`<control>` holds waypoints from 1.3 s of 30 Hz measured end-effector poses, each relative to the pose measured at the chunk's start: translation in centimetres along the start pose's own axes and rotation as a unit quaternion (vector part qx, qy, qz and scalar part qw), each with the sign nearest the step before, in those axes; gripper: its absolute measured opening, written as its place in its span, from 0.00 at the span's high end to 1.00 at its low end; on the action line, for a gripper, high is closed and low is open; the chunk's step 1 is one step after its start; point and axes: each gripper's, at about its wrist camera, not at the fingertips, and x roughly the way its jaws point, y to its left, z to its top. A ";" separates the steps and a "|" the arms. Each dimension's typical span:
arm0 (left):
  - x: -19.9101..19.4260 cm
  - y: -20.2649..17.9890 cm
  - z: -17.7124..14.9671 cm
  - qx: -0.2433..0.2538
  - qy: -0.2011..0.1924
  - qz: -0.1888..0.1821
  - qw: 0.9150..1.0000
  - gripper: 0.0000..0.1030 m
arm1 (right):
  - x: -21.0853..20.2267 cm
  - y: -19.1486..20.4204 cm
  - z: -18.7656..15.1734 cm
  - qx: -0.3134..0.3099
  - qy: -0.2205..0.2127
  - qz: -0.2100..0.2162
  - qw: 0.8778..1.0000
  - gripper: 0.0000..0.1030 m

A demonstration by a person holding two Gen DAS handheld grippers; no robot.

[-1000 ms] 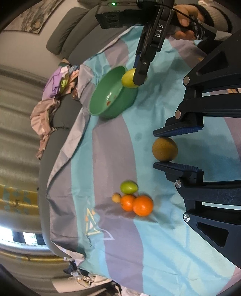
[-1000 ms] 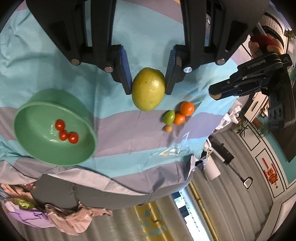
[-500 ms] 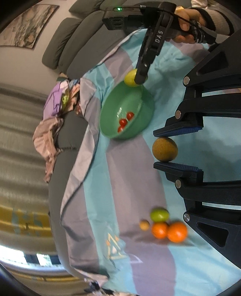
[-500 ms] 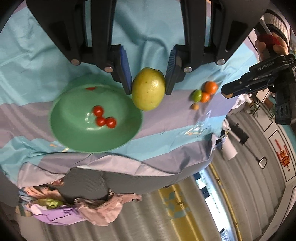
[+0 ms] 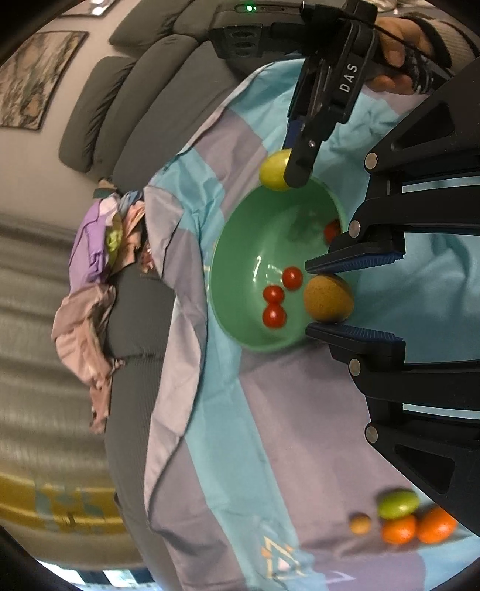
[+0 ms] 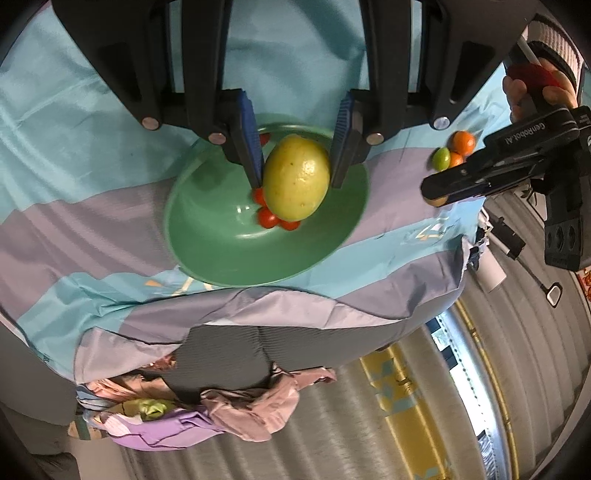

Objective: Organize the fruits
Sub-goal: 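Carry both fruits over the green bowl and open both tools to drop them, then withdraw both open tools from the bowl toward the oranges and green pear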

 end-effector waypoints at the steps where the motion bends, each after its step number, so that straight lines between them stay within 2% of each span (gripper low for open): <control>1: 0.5 -0.2 0.2 0.004 0.003 -0.002 1.000 0.74 | 0.1 -0.1 0.0 0.001 0.000 -0.001 1.000 0.65; 8: 2.8 -1.7 1.1 0.026 0.016 -0.011 0.999 0.74 | 0.8 -1.2 0.2 0.008 0.004 -0.005 1.000 0.65; 19: 5.3 -2.4 0.8 0.047 0.042 0.012 0.998 0.74 | 2.1 -1.6 0.3 0.005 0.014 -0.008 1.000 0.65; 34: 5.7 -2.7 0.6 0.058 0.046 0.038 0.997 0.74 | 2.9 -1.7 0.3 0.005 0.030 -0.017 0.999 0.64; 39: 4.7 -3.0 0.6 0.065 0.036 0.055 0.996 0.71 | 2.2 -1.3 0.2 0.005 0.025 -0.018 1.000 0.59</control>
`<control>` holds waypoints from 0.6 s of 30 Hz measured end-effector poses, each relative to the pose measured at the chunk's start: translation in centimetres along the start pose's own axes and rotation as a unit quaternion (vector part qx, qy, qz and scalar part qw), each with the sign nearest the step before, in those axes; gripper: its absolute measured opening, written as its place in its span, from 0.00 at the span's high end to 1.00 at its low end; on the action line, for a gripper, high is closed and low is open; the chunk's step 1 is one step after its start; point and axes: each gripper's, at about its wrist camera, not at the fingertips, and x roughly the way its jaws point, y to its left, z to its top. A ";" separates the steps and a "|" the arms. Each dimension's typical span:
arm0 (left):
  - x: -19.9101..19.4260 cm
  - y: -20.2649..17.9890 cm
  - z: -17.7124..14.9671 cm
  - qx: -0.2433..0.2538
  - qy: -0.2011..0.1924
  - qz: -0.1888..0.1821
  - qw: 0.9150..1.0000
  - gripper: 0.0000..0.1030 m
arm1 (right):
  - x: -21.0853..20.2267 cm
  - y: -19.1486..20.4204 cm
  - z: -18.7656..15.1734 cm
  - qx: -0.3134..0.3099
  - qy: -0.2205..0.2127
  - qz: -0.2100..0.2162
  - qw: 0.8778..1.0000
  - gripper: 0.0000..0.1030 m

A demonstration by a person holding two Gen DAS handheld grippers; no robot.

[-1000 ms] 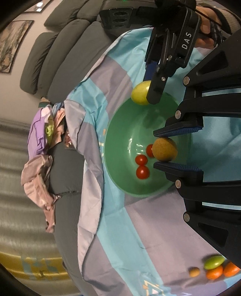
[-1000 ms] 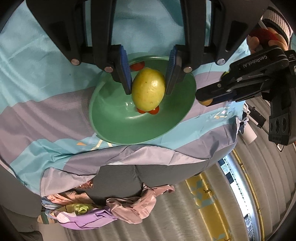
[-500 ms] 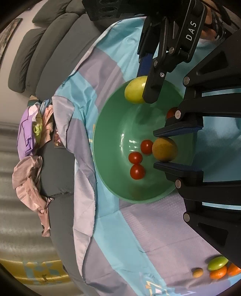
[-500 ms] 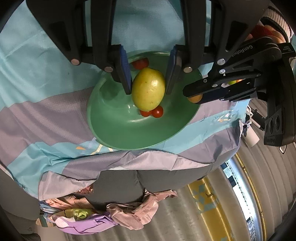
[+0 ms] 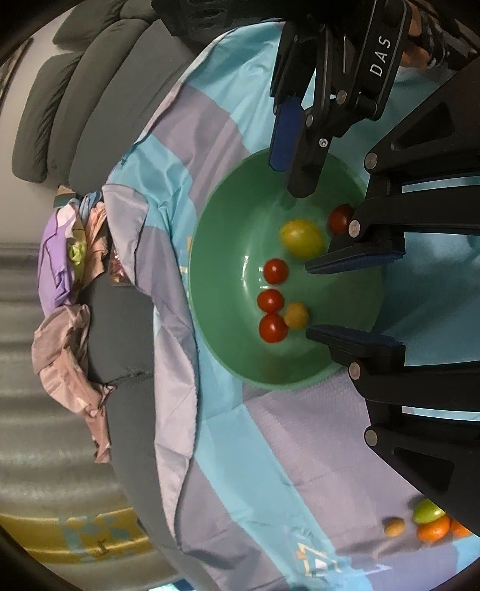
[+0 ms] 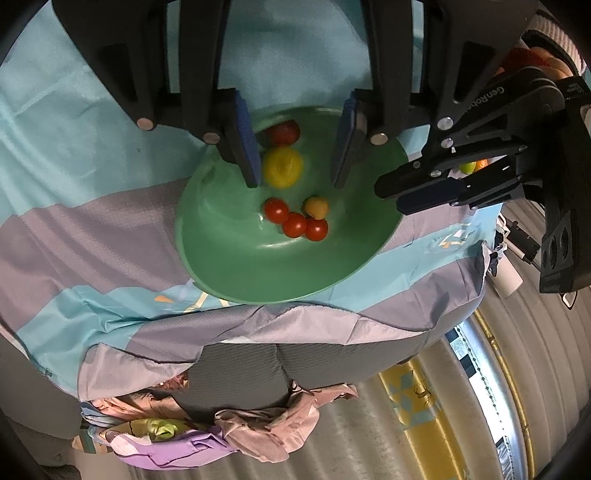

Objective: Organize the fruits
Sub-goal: 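Withdraw both open tools from the bowl toward the oranges and green pear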

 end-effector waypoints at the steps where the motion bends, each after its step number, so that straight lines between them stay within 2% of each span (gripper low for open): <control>1: -0.3 0.0 -0.1 0.000 -0.001 0.007 1.000 0.65 | -0.3 0.1 -0.1 0.001 -0.002 0.001 1.000 0.58; 2: -0.7 0.0 -0.2 0.000 -0.004 0.017 1.000 0.58 | -0.5 0.2 -0.2 0.001 -0.004 0.003 1.000 0.57; 3: -1.2 0.1 -0.3 0.000 -0.009 0.025 1.000 0.56 | -1.0 0.4 -0.3 0.001 -0.006 0.006 1.000 0.56; 7: -3.2 0.3 -1.1 -0.005 -0.017 0.054 0.998 0.55 | -2.5 1.4 -0.8 -0.001 -0.013 0.018 1.000 0.50; 9: -4.4 0.3 -1.8 -0.006 -0.022 0.072 0.997 0.54 | -3.3 2.0 -1.2 0.000 -0.015 0.026 1.000 0.40; 12: -6.1 0.9 -3.3 -0.019 -0.023 0.089 0.996 0.46 | -4.1 3.1 -1.8 0.000 -0.011 0.040 0.999 0.29; 18: -9.3 2.5 -6.1 -0.045 -0.020 0.127 0.991 0.42 | -5.0 6.3 -3.2 -0.027 0.007 0.065 0.998 0.25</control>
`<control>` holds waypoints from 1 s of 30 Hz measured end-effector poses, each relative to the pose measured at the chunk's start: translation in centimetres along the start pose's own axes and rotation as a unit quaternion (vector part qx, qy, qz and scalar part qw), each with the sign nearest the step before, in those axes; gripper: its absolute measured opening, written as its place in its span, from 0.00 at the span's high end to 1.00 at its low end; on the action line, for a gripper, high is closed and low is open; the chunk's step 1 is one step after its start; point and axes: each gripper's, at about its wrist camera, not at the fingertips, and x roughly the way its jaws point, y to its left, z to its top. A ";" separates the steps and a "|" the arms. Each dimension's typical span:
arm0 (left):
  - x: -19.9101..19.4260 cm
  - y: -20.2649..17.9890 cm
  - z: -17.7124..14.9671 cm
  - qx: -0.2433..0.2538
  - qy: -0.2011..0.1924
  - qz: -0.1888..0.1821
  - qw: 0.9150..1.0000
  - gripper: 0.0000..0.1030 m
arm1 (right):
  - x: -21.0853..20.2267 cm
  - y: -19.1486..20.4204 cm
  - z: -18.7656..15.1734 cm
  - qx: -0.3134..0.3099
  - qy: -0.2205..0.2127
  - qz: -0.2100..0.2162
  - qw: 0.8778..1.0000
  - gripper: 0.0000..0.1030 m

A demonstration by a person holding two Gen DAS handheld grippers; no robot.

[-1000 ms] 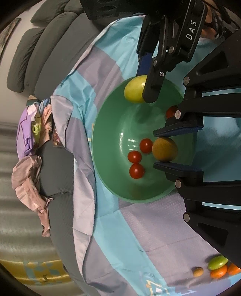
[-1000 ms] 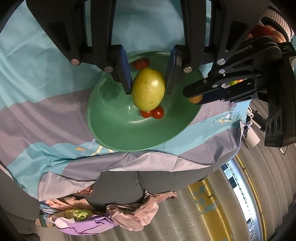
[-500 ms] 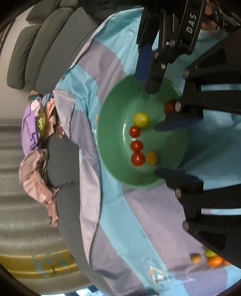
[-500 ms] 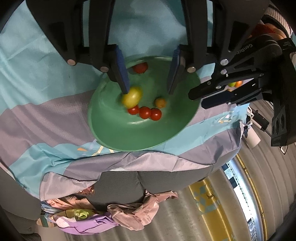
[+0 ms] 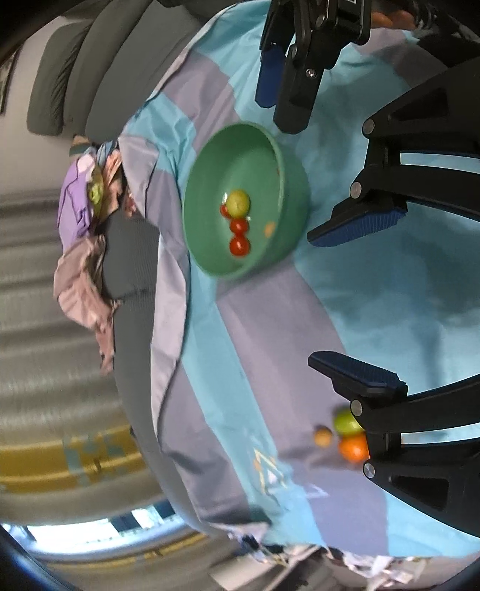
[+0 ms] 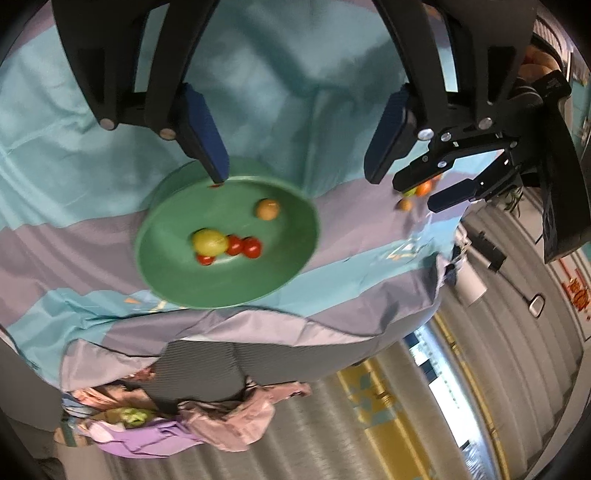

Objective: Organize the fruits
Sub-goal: 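Withdraw both open tools from the bowl toward the oranges and green pear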

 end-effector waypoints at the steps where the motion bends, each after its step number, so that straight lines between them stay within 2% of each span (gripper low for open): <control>1: -0.4 0.3 -0.2 -0.003 0.000 0.005 1.000 0.41 | -0.1 0.7 -0.2 -0.007 0.003 0.006 1.000 0.25; 16: -4.3 5.4 -3.8 -0.063 -0.011 0.044 0.997 0.40 | -0.3 7.3 -1.0 -0.071 0.025 0.037 0.996 0.25; 30: -5.2 10.6 -6.9 -0.117 -0.010 0.065 0.991 0.40 | 2.9 12.2 -1.5 -0.114 0.064 0.055 0.990 0.25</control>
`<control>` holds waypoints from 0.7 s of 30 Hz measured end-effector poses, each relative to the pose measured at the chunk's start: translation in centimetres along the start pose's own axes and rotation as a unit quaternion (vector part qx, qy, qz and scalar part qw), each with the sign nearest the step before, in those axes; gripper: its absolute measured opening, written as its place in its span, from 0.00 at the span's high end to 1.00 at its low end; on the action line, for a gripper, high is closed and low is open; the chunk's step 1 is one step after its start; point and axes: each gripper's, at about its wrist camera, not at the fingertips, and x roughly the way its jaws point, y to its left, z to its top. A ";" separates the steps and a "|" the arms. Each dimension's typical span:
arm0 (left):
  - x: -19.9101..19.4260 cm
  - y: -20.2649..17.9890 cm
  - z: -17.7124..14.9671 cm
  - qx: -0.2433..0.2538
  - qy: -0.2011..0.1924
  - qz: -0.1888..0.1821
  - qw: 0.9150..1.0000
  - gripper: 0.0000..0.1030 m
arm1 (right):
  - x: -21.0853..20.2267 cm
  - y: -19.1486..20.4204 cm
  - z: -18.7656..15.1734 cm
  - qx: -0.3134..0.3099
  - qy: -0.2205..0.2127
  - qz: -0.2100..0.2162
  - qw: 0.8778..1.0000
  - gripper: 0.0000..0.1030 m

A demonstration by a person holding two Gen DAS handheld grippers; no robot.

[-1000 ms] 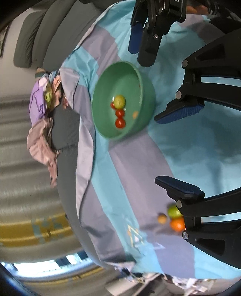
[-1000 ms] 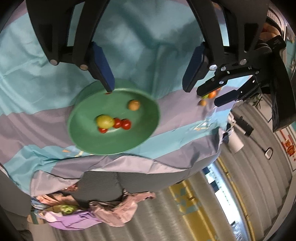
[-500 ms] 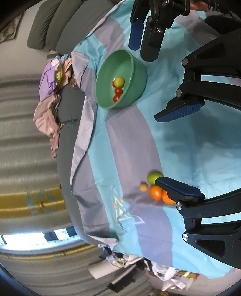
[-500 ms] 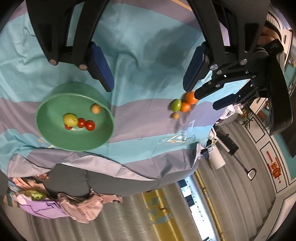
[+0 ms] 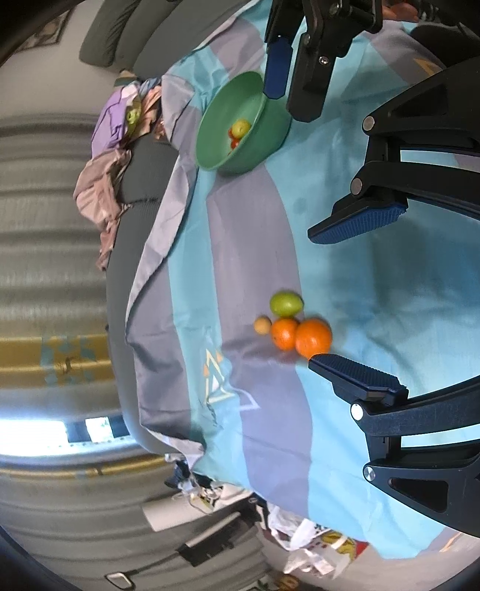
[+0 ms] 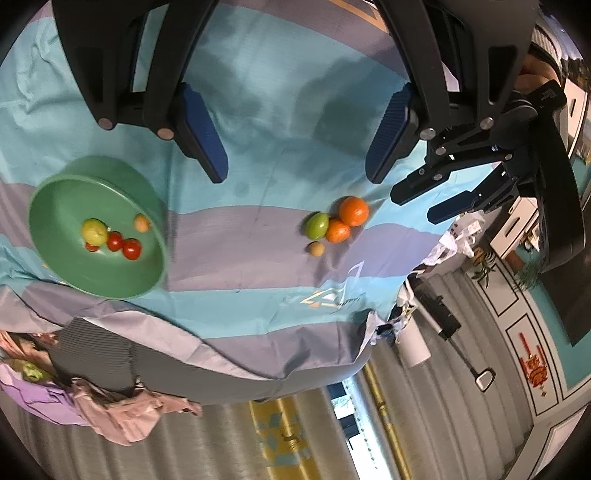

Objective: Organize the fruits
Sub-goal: 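Withdraw both open tools from the bowl toward the oranges and green pear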

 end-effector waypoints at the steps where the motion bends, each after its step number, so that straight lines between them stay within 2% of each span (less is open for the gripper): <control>1: 0.1 0.3 0.0 -0.002 0.001 0.001 1.000 0.40 | 0.2 0.2 0.1 -0.002 0.002 0.001 1.000 0.25; 13: 1.7 2.9 -0.8 -0.028 0.017 -0.001 0.999 0.40 | 3.7 2.2 0.9 -0.021 0.030 0.014 0.999 0.25; 21: 3.6 4.6 -1.2 -0.050 0.035 -0.031 0.998 0.40 | 6.4 1.9 1.0 -0.017 0.052 0.014 0.998 0.25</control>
